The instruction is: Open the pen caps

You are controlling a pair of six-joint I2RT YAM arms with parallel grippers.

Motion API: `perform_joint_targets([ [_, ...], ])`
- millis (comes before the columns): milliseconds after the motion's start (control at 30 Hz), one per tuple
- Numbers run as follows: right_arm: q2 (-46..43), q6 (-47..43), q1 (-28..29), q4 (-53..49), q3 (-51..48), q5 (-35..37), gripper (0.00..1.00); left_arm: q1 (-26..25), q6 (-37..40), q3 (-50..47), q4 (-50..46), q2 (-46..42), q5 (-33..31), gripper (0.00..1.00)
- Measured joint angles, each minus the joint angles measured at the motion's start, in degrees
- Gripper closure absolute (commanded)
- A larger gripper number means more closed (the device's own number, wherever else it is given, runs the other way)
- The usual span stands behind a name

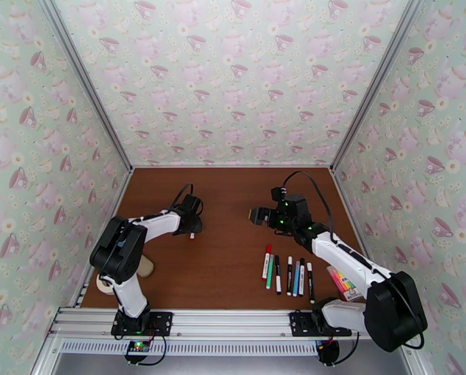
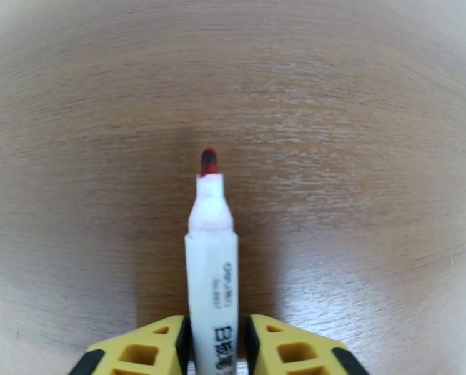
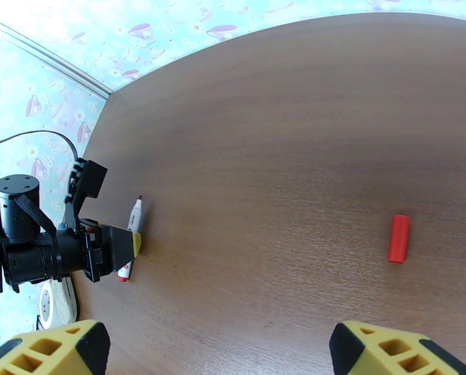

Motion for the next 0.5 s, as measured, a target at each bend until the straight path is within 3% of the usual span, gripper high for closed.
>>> perform_joint_targets([
  [167, -0.3, 0.0, 0.0, -0.2, -0.2, 0.8, 0.00, 0.1, 0.0, 0.0, 0.1, 0.0, 0.7, 0.58],
  [500, -0.3, 0.7, 0.0, -2.9, -0.2, 1.0, 0.00, 0.8, -0.3, 0.3, 0.4, 0.0, 4.4, 0.37],
])
